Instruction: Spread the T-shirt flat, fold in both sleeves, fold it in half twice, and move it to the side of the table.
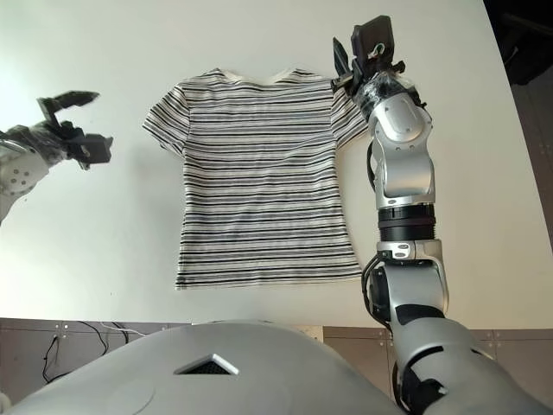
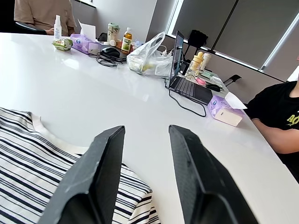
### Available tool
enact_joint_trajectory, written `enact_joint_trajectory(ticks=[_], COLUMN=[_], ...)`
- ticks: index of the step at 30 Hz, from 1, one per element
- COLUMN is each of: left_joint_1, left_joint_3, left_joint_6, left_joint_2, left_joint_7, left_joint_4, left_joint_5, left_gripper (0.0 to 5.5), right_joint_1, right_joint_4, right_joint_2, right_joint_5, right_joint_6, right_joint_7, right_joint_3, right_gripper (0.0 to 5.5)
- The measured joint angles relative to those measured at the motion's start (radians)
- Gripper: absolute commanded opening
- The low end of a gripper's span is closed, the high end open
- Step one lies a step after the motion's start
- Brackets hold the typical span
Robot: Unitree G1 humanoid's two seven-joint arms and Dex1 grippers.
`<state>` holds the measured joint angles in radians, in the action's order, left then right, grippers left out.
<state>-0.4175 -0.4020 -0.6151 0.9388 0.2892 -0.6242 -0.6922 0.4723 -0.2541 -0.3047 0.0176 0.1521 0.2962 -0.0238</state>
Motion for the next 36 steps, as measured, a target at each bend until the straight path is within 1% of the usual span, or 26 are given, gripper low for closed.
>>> enact_joint_trajectory(ticks=[2,4,9,12,15,19,24,28,30,36], left_joint_1=[-0.023,-0.072,-0.188,-0.249,-0.296,-0.329,-0.357,-0.387,-0.392,-0.368], left_joint_3=[-0.035,-0.071,-0.130,-0.161,-0.193,-0.203,-0.233,-0.268,-0.274,-0.273], left_joint_6=[-0.056,-0.080,-0.013,-0.033,-0.063,-0.038,-0.017,0.062,0.069,0.024], left_joint_2=[-0.025,-0.049,-0.096,-0.157,-0.234,-0.288,-0.302,-0.313,-0.317,-0.307], left_joint_7=[-0.019,-0.079,-0.227,-0.297,-0.347,-0.357,-0.352,-0.346,-0.347,-0.352], left_joint_4=[-0.038,-0.091,-0.303,-0.413,-0.472,-0.530,-0.567,-0.597,-0.606,-0.587], left_joint_5=[-0.031,-0.085,-0.197,-0.206,-0.205,-0.193,-0.186,-0.196,-0.195,-0.171], left_gripper=[4.54,4.54,4.54,4.54,4.54,4.54,4.54,4.54,4.54,3.65], right_joint_1=[-0.014,-0.022,-0.019,-0.016,-0.011,-0.011,-0.012,-0.012,-0.012,-0.012], right_joint_4=[0.001,0.007,-0.014,-0.032,-0.040,-0.039,-0.039,-0.040,-0.040,-0.047], right_joint_2=[0.000,0.001,0.004,0.015,0.027,0.046,0.053,0.060,0.064,0.064], right_joint_5=[0.001,0.009,0.019,0.020,0.020,0.020,0.020,0.020,0.020,0.020], right_joint_6=[-0.004,-0.004,-0.019,-0.022,-0.025,-0.024,-0.022,-0.021,-0.021,-0.021], right_joint_7=[-0.002,-0.005,0.001,0.000,-0.002,-0.005,-0.013,-0.025,-0.029,-0.029], right_joint_3=[-0.001,-0.001,-0.008,-0.012,-0.020,-0.028,-0.028,-0.028,-0.028,-0.029], right_gripper=[1.72,1.72,1.72,1.72,1.72,1.72,1.72,1.72,1.72,1.70])
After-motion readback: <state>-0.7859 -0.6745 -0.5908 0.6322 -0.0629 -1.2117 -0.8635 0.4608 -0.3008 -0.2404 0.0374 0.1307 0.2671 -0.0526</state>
